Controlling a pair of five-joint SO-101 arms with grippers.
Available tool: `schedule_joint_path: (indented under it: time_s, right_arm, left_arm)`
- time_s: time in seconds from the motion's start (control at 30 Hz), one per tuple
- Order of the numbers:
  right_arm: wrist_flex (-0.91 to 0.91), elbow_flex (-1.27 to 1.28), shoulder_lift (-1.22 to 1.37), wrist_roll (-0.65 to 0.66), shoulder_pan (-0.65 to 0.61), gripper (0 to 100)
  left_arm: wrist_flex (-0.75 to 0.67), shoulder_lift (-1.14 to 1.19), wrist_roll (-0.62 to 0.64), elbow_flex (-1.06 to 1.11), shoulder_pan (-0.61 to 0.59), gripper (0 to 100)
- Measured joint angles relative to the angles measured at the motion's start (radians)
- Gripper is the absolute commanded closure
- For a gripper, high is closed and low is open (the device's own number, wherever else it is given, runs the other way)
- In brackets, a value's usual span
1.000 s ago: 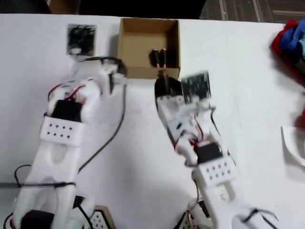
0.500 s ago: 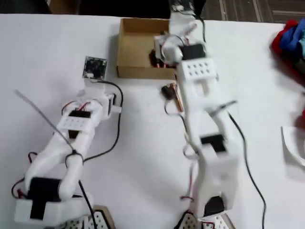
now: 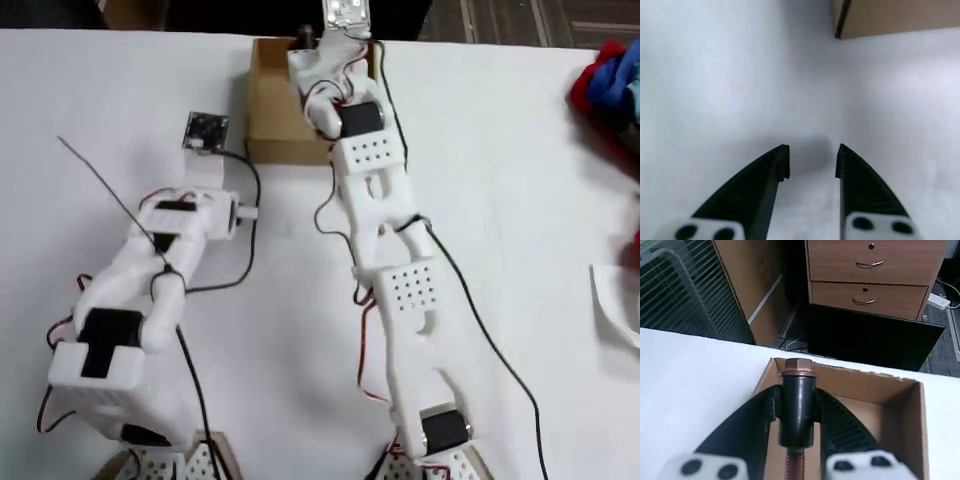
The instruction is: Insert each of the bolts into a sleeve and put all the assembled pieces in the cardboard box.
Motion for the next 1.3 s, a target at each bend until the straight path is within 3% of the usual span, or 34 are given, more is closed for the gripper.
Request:
schedule_joint_path:
  time_s: [0.63,1.3]
  right_arm:
    - [-0.170,0.124,0.153,-0.002,-0.006,97.8]
    - [-0.183,0.124,0.224,-0.002,-0.006,97.4]
  left_arm:
    - [0.009,0.006,0.000,-0.006,0.000,83]
    - [0.009,0.006,0.000,-0.006,0.000,83]
